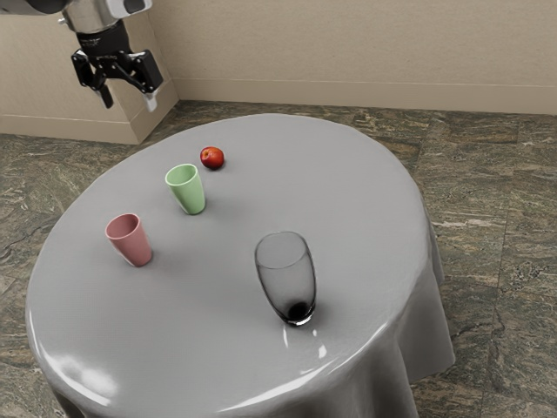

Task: Place the right cup onto the left cup

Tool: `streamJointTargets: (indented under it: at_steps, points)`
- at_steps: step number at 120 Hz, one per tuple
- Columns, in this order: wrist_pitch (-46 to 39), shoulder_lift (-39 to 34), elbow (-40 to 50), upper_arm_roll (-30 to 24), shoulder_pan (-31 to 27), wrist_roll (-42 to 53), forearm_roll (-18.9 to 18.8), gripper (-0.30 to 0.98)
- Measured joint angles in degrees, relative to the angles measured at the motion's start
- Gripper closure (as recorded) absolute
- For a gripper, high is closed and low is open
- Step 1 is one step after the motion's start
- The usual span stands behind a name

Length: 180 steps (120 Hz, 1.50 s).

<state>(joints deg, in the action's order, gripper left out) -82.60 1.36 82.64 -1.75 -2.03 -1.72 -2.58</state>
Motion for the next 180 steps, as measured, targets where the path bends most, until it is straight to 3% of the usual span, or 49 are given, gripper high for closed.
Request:
streamJointTargets:
  at_steps: [40,115,180]
  points:
    - [-0.6,1.3,-0.3,0.2,-1.1,0.0,-0.2,0.0]
    - [-1.3,21.1,-19.5,3.0,-0.9,0.7,-1.0,0.0]
    - [-3.6,31.2,-22.5,3.5,-2.6,1.5,-0.7,0.0]
